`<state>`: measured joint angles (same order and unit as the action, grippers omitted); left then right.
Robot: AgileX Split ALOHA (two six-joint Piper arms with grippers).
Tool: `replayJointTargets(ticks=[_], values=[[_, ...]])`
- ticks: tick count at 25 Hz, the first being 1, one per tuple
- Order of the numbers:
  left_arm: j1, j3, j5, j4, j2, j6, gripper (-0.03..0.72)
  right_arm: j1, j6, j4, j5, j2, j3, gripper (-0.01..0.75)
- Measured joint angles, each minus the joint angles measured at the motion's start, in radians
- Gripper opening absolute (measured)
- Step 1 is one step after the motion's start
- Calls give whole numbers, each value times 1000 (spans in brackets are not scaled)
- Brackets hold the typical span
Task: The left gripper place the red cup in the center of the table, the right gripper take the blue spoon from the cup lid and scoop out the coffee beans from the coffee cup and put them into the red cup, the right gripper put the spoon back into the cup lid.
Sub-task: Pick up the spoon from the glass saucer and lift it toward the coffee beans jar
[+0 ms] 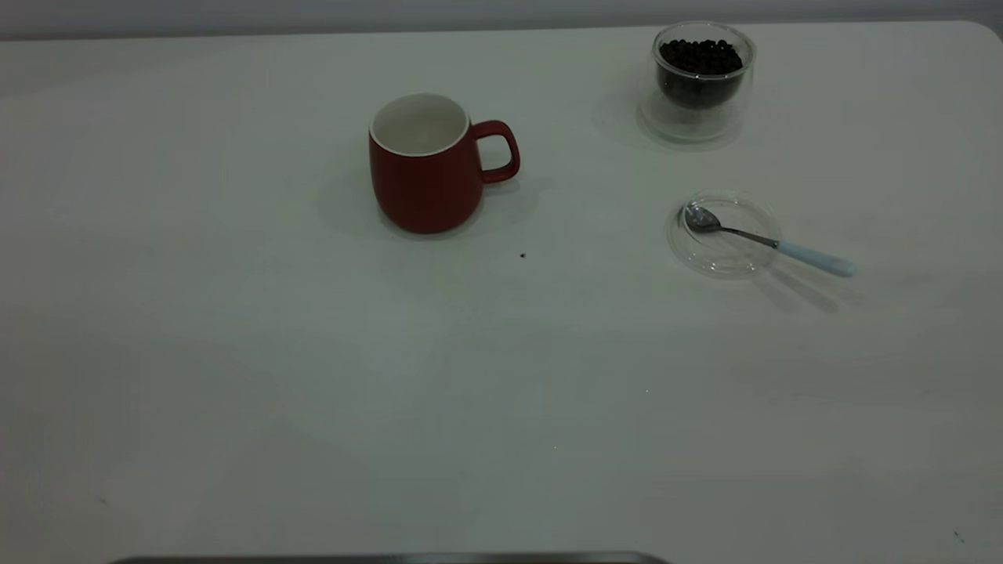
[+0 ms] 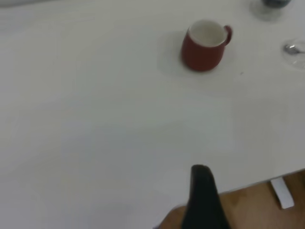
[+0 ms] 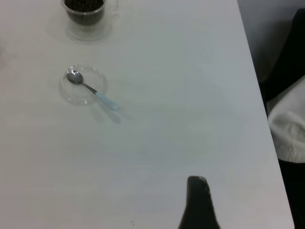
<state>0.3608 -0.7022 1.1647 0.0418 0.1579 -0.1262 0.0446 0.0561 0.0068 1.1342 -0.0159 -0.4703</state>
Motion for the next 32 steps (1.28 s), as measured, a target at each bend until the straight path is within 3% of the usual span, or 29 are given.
replayJointTargets(ticks=[8, 13, 32], values=[[-251, 106, -2, 0, -57, 26, 586, 0, 0, 0, 0, 0, 1, 591], [-340, 156, -6, 0, -109, 72, 586, 0, 0, 0, 0, 0, 1, 591], [-361, 215, -23, 0, -178, 82, 586, 0, 0, 0, 0, 0, 1, 591]])
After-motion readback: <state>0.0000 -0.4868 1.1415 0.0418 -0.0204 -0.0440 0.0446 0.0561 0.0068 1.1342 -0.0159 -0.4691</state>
